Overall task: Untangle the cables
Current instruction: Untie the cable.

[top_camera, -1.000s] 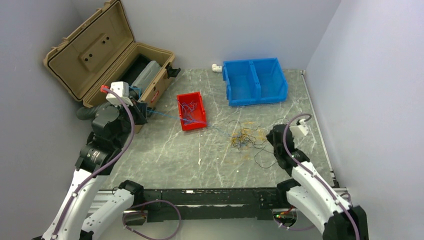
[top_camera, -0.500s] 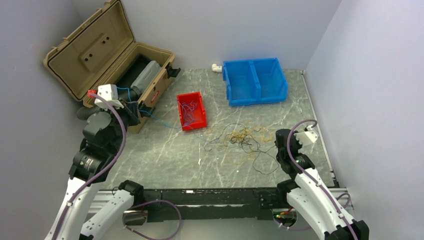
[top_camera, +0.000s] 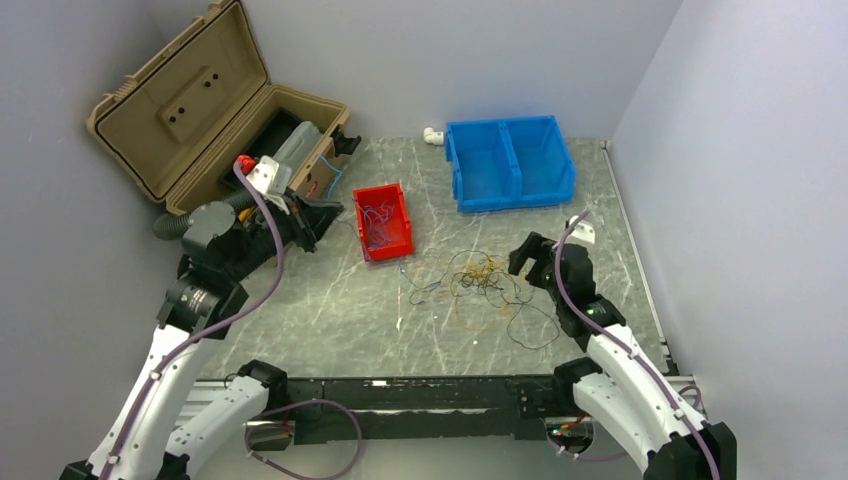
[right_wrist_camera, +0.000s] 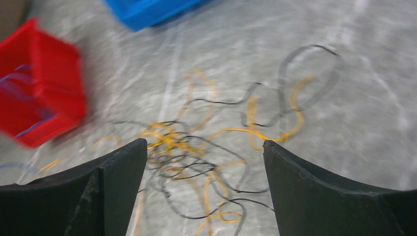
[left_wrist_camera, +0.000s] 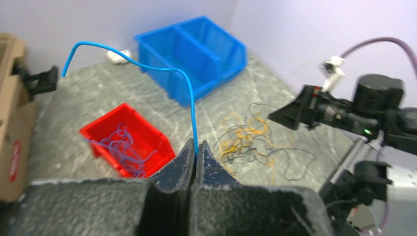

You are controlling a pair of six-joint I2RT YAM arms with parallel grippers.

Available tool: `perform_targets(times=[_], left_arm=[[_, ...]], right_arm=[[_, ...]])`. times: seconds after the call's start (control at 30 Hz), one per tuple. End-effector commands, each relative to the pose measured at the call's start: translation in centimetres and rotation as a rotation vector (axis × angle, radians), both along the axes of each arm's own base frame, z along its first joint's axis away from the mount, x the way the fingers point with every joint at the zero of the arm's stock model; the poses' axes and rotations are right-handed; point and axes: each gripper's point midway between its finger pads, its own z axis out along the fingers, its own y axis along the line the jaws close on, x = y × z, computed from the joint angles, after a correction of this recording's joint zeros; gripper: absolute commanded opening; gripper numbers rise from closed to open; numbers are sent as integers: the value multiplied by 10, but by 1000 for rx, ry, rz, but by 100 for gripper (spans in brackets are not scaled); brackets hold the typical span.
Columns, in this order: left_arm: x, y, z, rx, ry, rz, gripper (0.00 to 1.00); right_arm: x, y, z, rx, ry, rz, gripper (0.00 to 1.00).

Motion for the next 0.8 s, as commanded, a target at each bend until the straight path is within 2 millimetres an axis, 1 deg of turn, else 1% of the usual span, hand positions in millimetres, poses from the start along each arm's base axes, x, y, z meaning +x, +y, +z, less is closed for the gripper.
perform_targets(times=[0.0,0.03,0.07,0.2,0.3,0.33,0.37,0.4,0.5,0.67,0.77], left_arm=[[-29,-30,49,-49,-170,-247,0],[-31,-32,53,-57,-170,-267,0],[-33,-34,57,-65,-173,-285,0],[-42,-39,76,-94,-200,-334,0],[-39,-36,85,-100,-197,-302,0],[-37,-33,90,-101,-193,-280,0],[-33,-31,87,-94,-175,-259,0],[-33,-30,90,-86,-180,-252,0],[-32,-30,92,-79,-181,-247,0],[-31,-31,91,-85,-178,-257,0],[-30,-33,88,-84,-170,-263,0]], right_arm=[[2,67,47,67,-190,422,93],[-1,75,48,75,-196,467,95],[-1,82,54,81,-223,501,96],[-7,104,69,85,-278,612,96],[-14,127,84,88,-327,725,95],[-19,139,86,86,-331,774,94],[-20,144,91,78,-347,793,94],[-25,157,93,66,-352,839,94],[-33,184,100,46,-377,931,94],[-43,218,118,115,-430,1068,93],[-53,240,129,149,-470,1163,93]])
